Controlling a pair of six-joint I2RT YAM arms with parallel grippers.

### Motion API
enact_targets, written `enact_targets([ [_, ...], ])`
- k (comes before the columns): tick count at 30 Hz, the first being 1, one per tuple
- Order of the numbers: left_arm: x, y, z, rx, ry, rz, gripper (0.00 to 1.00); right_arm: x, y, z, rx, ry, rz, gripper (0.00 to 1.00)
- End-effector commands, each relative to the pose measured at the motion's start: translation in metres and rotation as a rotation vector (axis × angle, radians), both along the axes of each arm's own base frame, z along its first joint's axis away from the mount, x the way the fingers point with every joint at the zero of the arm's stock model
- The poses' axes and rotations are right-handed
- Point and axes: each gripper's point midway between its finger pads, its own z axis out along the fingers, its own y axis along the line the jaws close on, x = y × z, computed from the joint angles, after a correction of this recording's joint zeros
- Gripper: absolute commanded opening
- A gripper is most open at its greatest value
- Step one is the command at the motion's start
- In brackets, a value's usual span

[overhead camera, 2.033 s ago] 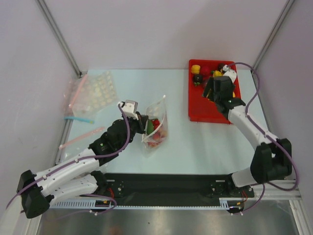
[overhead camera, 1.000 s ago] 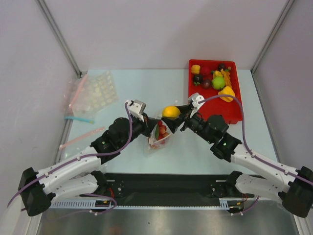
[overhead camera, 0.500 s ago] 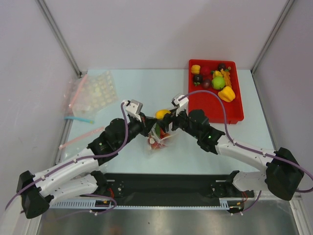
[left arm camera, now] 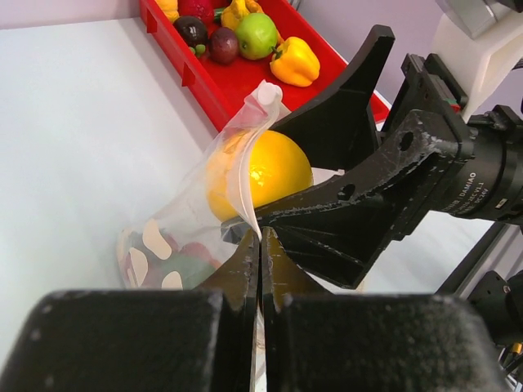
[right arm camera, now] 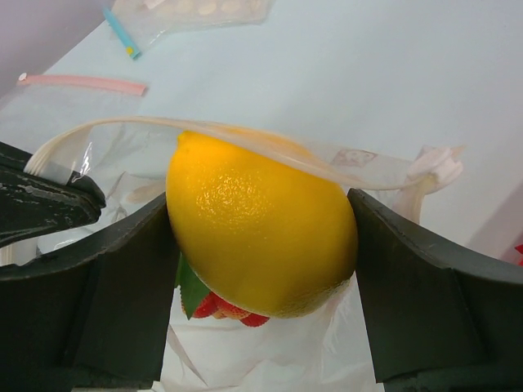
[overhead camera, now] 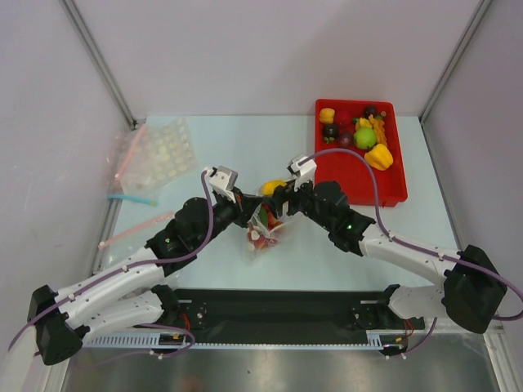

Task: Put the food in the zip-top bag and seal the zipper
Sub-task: Place the fake fruit in the zipper food storage bag.

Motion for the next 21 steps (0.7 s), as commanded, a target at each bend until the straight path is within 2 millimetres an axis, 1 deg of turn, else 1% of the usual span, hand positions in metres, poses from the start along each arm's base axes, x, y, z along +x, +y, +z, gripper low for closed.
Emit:
enact_targets([
  [1,-0.0003,0.0016,0.0282,-0.074,-0.051,0.010,0.00,0.0098,0.0057,0.0255,0.044,-0.039,-0.026,0.76],
  [4,-0.0001,0.0014,0.0281,-0.073,-0.050,0.010,0.00,0.0092,0.0067,0.0243,0.040,-0.032,-0.020,0.79],
  [5,0.0004,0.0008,0.0266,-0.069,-0.047,0.010,0.00,0.0090,0.0062,0.0252,0.043,-0.033,-0.021,0.83],
  [8,0.0002,0.0001,0.0272,-0.070,-0.048,0.007,0.00,0.0092,0.0053,0.0257,0.046,-0.035,-0.026,0.90],
  [9,0.0000,-0.0001,0.0276,-0.070,-0.048,0.004,0.00,0.0088,0.0053,0.0246,0.043,-0.034,-0.026,0.95],
  [12,-0.0012,-0.0009,0.0274,-0.073,-0.046,-0.002,0.00,0.0101,0.0032,0.0269,0.049,-0.035,-0.039,1.00],
  [21,0.0001,0.0043,0.0284,-0.070,-0.055,0.021,0.00,0.0080,0.0002,0.0335,0.065,-0.043,-0.041,1.00],
])
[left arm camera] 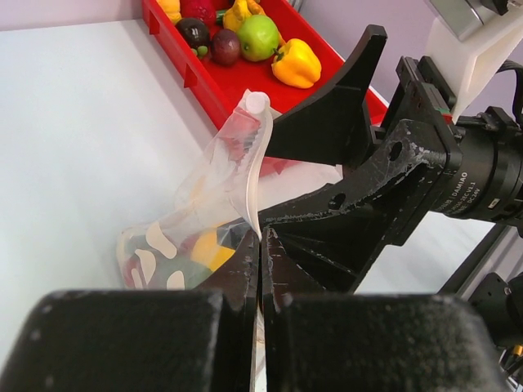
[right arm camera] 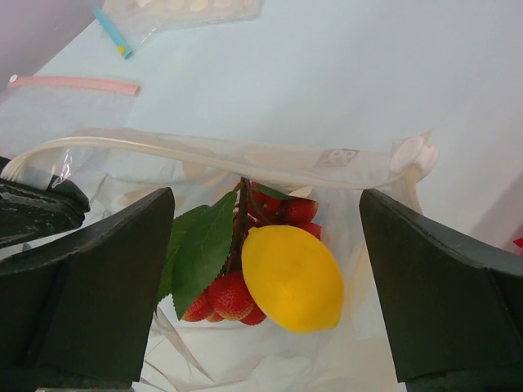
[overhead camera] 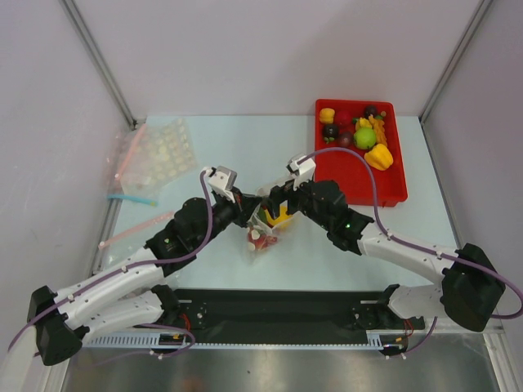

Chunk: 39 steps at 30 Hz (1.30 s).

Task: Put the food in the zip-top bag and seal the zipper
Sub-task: Place the fake fruit in the zipper food storage bag.

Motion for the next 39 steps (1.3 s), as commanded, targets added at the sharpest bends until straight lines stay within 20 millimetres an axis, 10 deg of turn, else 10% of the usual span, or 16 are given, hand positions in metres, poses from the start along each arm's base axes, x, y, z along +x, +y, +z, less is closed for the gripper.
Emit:
enact_targets([
  [1,0.001,0.003,0.027,-0.068,-0.053,0.020,0.00,0.003,0.001,0.037,0.073,-0.058,-0.014,1.00],
  [16,0.006,0.003,0.019,-0.043,-0.033,0.040,0.00,0.003,-0.018,0.053,0.106,-0.084,-0.058,0.95],
  [28,0.009,0.001,0.016,-0.024,-0.017,0.049,0.00,0.036,-0.137,0.064,0.337,-0.043,-0.447,0.84],
  [39,0.012,0.000,0.008,-0.011,-0.005,0.060,0.01,0.065,-0.191,0.032,0.386,0.130,-0.660,0.85],
])
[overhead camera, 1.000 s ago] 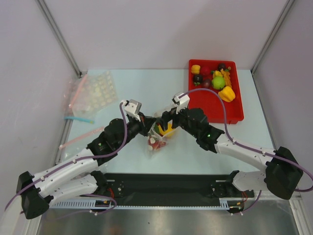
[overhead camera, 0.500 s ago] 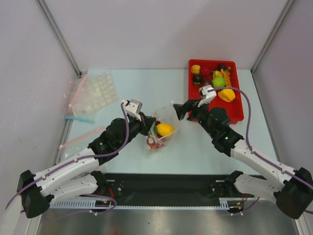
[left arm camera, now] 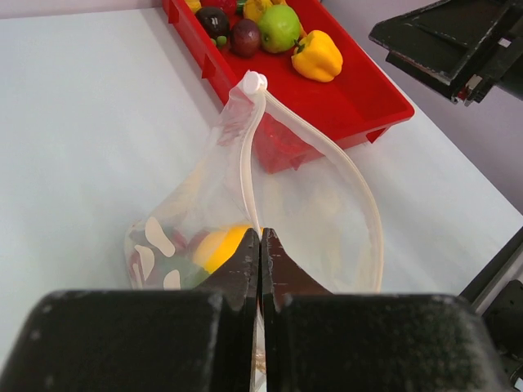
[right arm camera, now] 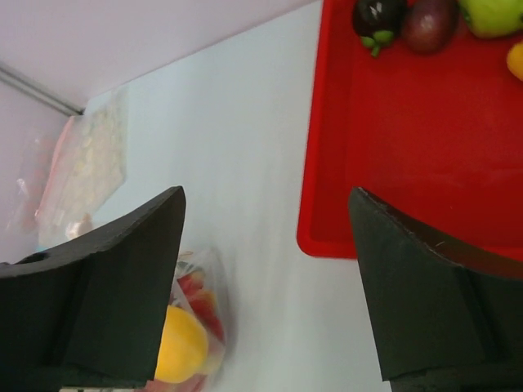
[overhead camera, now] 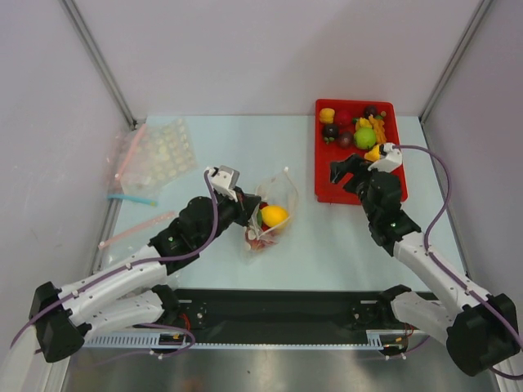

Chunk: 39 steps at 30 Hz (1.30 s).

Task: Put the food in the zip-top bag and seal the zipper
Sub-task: Place the fake fruit in the zipper food storage bag, then pick up the fake vegetable from the bin.

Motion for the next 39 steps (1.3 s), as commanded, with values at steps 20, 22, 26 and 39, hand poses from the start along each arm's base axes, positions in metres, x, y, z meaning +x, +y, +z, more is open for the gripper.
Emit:
enact_targets([
  [20,0.016,0.007,0.007,-0.009,-0.022,0.099,0.00,0.106,-0.103,-0.044,-0.218,0.349,-0.287,1.00],
  [22,0.016,0.008,0.007,-0.012,-0.021,0.104,0.00,0.118,-0.111,-0.068,-0.233,0.423,-0.281,1.00],
  [26,0.014,0.005,0.010,-0.023,-0.019,0.085,0.00,0.136,-0.135,-0.093,-0.320,0.508,-0.324,1.00],
  [39,0.015,-0.001,0.002,-0.011,-0.006,0.071,0.00,0.181,-0.177,-0.149,-0.484,0.633,-0.366,1.00],
])
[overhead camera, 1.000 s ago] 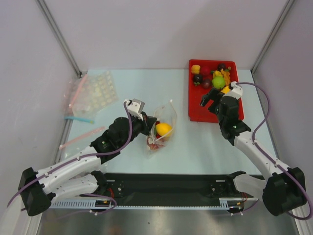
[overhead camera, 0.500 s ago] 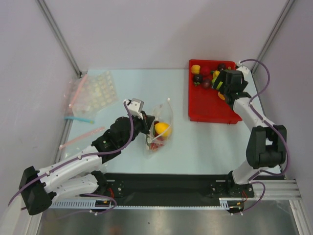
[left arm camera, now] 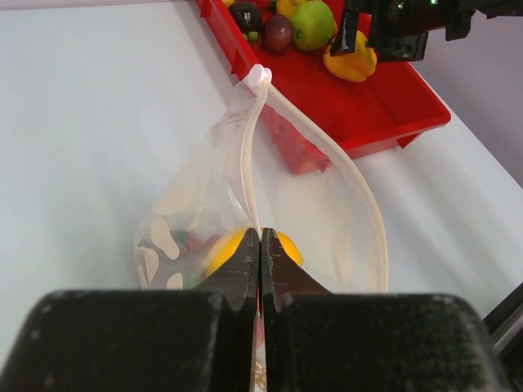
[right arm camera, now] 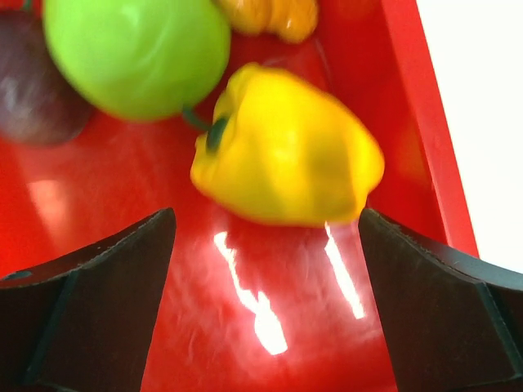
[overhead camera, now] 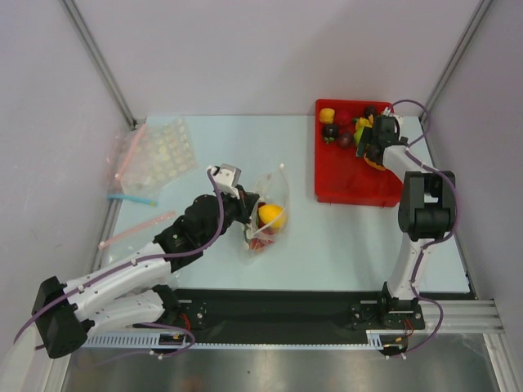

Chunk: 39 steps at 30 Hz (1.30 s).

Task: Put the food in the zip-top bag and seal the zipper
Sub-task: Pick up the fake vegetable from the bin.

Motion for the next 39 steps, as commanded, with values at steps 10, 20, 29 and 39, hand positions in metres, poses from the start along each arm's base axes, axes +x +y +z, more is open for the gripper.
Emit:
enact_targets([
  [10,0.001,-0.008,0.013,-0.048,-0.018,-0.013,0.00,0.029,-0.023,-0.012,-0.171,0.060,-0.026,1.00],
  [20,0.001,-0.007,0.013,-0.048,-0.018,-0.012,0.00,0.033,-0.012,-0.024,-0.201,0.082,-0.023,0.95],
  [29,0.001,-0.007,0.015,-0.052,-0.021,-0.013,0.00,0.033,0.006,-0.003,-0.234,0.015,0.032,0.60],
  [39,0.000,-0.007,0.017,-0.058,-0.023,-0.016,0.00,0.028,0.078,0.061,-0.191,-0.289,0.310,0.63],
])
